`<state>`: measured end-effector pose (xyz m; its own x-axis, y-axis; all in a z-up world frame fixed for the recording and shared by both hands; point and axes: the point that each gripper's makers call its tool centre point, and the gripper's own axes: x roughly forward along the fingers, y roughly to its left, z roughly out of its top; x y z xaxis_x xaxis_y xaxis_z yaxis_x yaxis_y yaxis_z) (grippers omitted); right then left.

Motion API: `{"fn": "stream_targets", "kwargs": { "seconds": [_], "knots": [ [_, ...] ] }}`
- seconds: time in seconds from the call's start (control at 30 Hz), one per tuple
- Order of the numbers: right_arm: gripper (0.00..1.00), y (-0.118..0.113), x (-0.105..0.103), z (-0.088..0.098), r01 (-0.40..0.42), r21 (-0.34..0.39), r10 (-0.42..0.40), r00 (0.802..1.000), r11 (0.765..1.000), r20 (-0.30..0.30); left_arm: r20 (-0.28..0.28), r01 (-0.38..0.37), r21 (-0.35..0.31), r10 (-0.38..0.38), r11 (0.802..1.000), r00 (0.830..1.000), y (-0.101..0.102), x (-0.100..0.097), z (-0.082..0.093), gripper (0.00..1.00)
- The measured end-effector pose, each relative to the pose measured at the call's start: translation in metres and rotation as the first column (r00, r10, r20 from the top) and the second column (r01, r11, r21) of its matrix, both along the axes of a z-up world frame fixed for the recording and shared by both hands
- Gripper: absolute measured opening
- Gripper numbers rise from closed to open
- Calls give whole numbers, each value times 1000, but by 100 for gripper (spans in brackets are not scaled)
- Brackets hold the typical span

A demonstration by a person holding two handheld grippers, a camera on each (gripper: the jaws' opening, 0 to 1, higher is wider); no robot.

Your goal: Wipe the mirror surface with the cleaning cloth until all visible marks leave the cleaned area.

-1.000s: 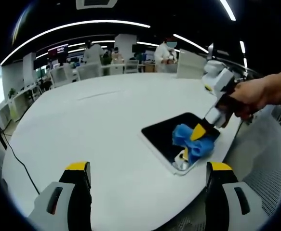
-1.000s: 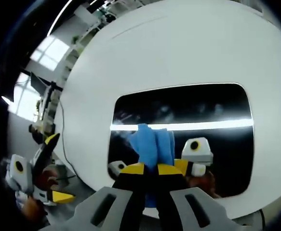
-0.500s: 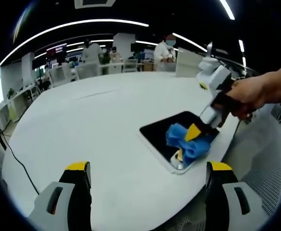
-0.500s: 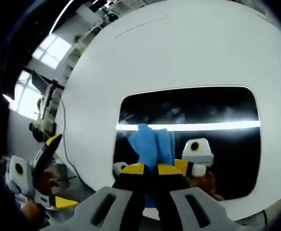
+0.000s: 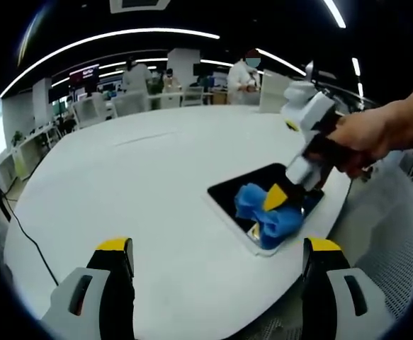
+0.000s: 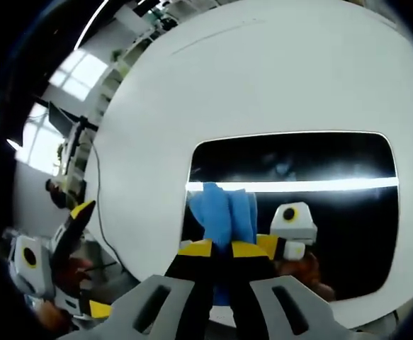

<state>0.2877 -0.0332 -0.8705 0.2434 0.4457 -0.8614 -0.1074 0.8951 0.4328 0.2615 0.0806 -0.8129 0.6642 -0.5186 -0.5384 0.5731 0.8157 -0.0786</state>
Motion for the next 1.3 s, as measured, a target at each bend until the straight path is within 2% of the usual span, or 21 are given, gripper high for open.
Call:
{"fn": "stream_targets", "kwargs": {
  "seconds": [0.33, 0.47, 0.63, 0.9, 1.03, 1.1, 1.3],
  "knots": [
    [2, 9, 2, 1, -26, 0, 26, 1000, 1000, 12, 1, -5, -8, 5, 1000, 1000, 0, 0, 2, 100],
    [2, 17, 5, 1, -8, 15, 8, 1000, 1000, 1, 2, -15, -4, 15, 1000, 1000, 2, 0, 2, 100],
    [2, 28, 10, -1, -7, 12, 7, 1000, 1000, 15, 2, -9, 1, 9, 1000, 1000, 3, 2, -1, 100],
    [1, 27, 9, 0, 14, 26, -14, 1000, 1000, 8, 7, 20, 20, -21, 1000, 1000, -1, 0, -2, 100],
    [1, 28, 8, -1, -9, 3, 9, 999, 1000, 39, 13, 9, 13, -9, 1000, 1000, 1, 2, 0, 100],
    [1, 29, 4, -2, -2, 9, 2, 1000, 1000, 15, 15, 9, 9, -9, 1000, 1000, 1, 1, 0, 100],
    [1, 29, 5, -2, 5, 5, -5, 1000, 1000, 4, 8, 15, 16, -16, 1000, 1000, 0, -1, 0, 100]
  ]
}}
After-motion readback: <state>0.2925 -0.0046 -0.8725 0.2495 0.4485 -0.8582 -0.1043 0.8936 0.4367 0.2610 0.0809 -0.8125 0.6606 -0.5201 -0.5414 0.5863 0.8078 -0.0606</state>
